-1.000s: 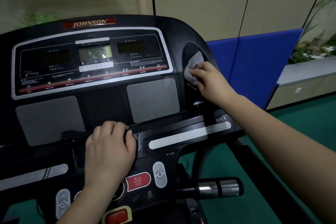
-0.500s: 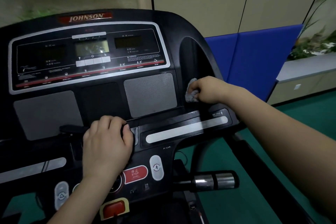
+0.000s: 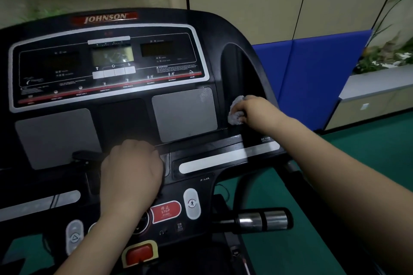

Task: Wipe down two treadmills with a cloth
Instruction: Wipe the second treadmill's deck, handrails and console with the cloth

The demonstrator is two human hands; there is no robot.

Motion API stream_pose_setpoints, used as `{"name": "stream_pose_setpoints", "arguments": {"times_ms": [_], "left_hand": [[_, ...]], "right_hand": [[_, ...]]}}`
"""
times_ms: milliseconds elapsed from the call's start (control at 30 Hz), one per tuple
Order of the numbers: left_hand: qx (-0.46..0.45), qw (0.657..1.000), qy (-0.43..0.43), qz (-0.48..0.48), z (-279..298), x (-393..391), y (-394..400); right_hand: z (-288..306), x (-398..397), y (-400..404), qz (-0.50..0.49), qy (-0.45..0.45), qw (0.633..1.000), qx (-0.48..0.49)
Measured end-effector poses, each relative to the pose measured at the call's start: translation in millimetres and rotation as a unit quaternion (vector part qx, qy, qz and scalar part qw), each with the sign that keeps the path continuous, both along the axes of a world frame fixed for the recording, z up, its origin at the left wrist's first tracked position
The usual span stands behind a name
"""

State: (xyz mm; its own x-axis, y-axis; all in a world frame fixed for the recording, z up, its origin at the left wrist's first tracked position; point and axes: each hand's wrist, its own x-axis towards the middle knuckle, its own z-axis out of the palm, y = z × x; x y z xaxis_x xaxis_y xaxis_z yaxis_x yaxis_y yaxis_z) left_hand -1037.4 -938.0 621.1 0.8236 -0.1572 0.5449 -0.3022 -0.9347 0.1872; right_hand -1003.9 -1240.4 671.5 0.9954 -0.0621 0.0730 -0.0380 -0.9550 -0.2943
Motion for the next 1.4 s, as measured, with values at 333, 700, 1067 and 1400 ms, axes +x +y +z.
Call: {"name": "stream_pose_setpoints", "arguments": {"times_ms": [333, 700, 1067, 1400], "left_hand": [[0.005, 1.0, -0.002, -0.003, -0.1, -1.1, 0.5], [0.005, 1.0, 0.001, -0.004, -0.6, -1.0, -0.2], [0.016, 1.0, 0.003, -0.002, 0.7, -1.0, 0.4], [-0.001, 1.0, 0.006, -0.008, 2.8, -3.0, -1.3]], "right_hand": [[23.4, -27.5, 9.6, 0.036, 0.063, 0.992, 0.104], [-16.7, -48.4, -3.3, -0.024, -0.118, 0.993, -0.015], [-27.7, -44.0, 128.7, 0.18, -0.165, 0.968, 0.053], [-44.0, -58.0, 17.5, -0.033, -0.21, 0.977, -0.001]]}}
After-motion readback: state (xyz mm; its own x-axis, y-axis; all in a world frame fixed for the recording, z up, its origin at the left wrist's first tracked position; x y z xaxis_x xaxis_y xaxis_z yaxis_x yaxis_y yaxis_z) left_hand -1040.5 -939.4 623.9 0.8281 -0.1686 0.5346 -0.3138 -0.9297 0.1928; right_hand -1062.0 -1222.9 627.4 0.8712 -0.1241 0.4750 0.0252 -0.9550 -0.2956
